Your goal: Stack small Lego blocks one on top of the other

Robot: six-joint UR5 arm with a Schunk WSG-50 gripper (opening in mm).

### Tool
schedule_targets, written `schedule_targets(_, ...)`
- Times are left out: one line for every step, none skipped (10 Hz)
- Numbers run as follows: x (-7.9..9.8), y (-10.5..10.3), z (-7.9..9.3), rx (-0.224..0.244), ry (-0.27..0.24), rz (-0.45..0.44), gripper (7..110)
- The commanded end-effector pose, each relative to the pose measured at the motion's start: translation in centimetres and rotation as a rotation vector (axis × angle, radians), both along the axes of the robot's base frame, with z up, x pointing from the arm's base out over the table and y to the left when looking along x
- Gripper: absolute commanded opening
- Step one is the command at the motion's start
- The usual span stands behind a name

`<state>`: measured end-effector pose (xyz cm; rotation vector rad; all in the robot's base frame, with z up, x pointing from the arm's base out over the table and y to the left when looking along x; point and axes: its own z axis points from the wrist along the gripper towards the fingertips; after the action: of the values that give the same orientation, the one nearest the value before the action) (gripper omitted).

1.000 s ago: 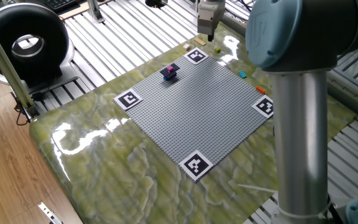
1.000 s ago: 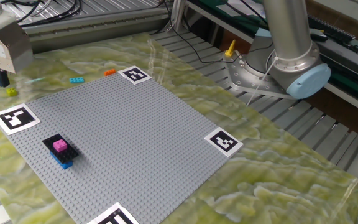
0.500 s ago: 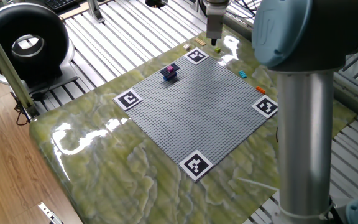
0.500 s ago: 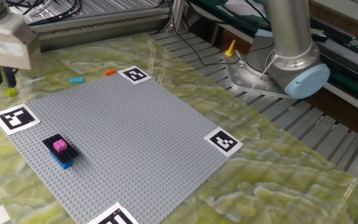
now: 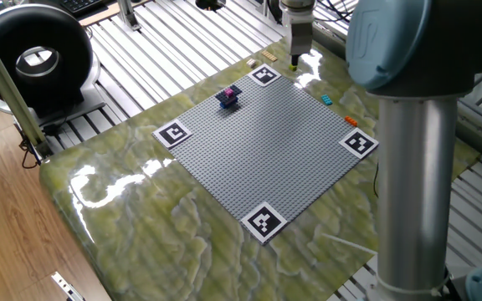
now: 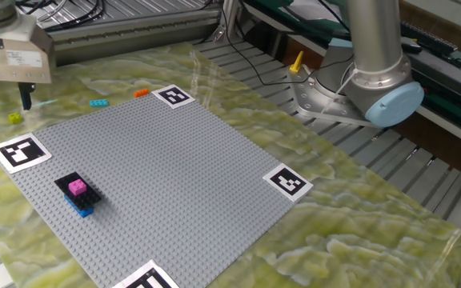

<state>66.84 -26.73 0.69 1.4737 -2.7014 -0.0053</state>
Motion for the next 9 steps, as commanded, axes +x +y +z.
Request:
schedule_targets(0.1, -0.9, -0.8, 0.007, -0.021, 0.074, 44)
schedule_targets(0.3, -0.4, -0.9, 0.026, -0.026, 0.078, 44)
schedule_targets(0.4, 0.0, -1.1, 0.043, -0.028, 0.078, 44)
schedule_targets(0.4, 0.4, -1.3, 0.05, -0.022, 0.075, 44)
schedule_targets(0.5, 0.6, -1.3, 0.046, -0.027, 0.078, 44)
schedule_targets(0.5, 0.6, -1.4, 0.043, -0.033, 0.084, 44)
schedule_targets(0.4, 0.7, -1.6, 0.041, -0.036, 0.089, 44)
schedule_targets(0.3, 0.7, -1.7, 0.033, -0.043, 0.089, 44)
schedule_targets(0.2, 0.9, -1.9, 0.025, -0.051, 0.079, 44)
